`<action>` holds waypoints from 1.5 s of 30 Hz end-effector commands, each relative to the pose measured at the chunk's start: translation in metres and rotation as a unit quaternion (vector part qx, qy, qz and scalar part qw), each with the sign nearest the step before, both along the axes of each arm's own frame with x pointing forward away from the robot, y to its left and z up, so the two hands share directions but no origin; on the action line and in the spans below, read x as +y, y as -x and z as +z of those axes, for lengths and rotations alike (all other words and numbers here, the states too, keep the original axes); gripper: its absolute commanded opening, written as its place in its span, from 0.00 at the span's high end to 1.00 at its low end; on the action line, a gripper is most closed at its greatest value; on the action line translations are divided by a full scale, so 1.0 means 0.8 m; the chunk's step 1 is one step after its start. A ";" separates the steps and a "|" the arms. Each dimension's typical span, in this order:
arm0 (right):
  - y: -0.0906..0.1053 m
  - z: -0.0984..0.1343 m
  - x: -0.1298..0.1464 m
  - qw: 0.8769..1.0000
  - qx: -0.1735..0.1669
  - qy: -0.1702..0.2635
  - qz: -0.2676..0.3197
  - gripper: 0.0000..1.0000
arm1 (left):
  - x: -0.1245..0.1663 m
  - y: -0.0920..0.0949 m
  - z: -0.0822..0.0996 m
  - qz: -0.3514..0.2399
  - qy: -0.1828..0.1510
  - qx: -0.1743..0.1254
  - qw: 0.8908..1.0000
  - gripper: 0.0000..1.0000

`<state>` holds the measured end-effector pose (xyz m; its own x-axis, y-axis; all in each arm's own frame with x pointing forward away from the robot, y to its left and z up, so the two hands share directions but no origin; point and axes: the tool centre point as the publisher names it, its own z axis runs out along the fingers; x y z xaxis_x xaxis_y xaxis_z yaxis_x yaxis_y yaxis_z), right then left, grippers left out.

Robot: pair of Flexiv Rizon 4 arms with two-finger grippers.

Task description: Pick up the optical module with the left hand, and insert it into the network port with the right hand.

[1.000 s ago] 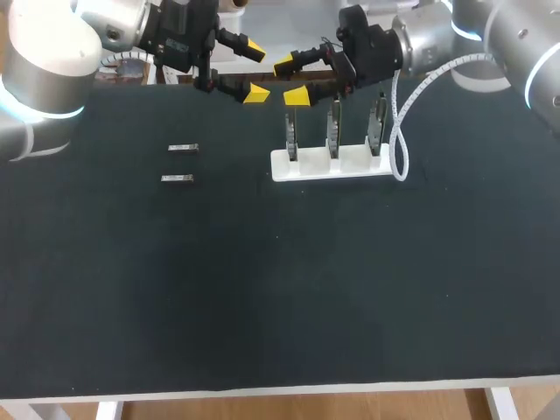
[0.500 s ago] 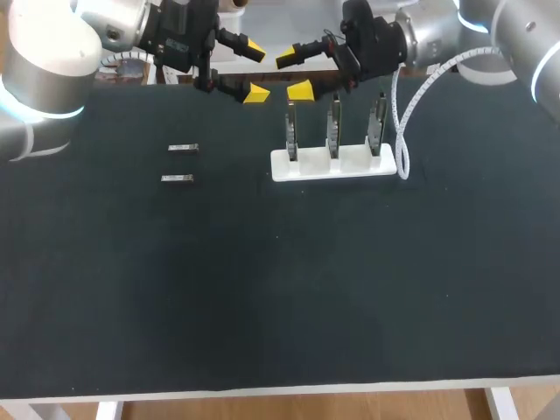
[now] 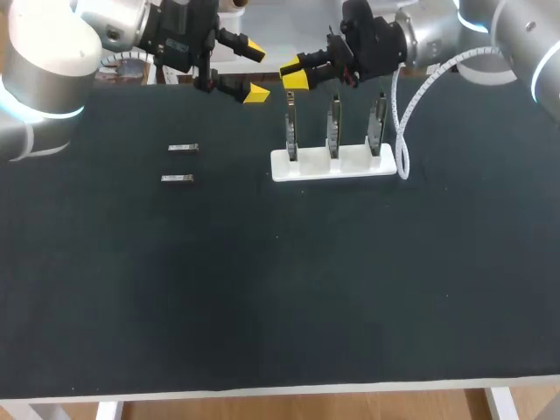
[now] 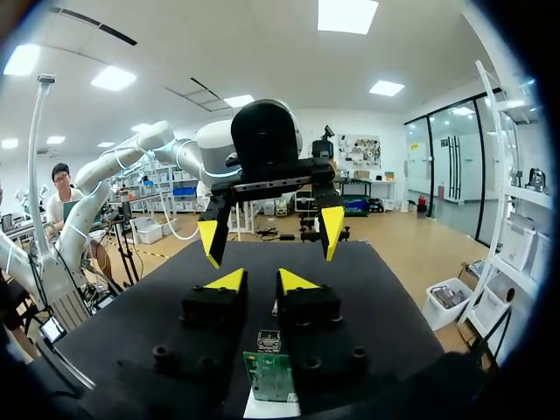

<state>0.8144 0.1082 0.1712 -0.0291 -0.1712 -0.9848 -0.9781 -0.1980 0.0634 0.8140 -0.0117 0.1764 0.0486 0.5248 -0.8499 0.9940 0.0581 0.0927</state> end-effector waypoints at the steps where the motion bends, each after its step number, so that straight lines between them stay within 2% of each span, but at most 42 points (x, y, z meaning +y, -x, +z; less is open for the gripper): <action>1: -0.010 0.000 0.001 0.999 0.007 -0.001 0.037 1.00 | 0.000 0.002 0.000 0.002 -0.001 -0.001 1.000 0.00; 28: -0.011 -0.029 -0.005 0.999 0.037 -0.001 0.028 1.00 | 0.000 0.002 0.000 0.002 -0.001 -0.001 1.000 0.00; 45: -0.016 -0.024 -0.006 0.999 0.035 -0.003 0.029 1.00 | 0.000 0.002 0.000 0.002 -0.001 -0.001 1.000 0.00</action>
<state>0.8180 0.1027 0.1522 -0.0858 -0.1668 -0.9822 -0.9781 -0.1736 0.1149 0.8140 -0.0117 0.1764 0.0486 0.5248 -0.8499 0.9940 0.0582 0.0927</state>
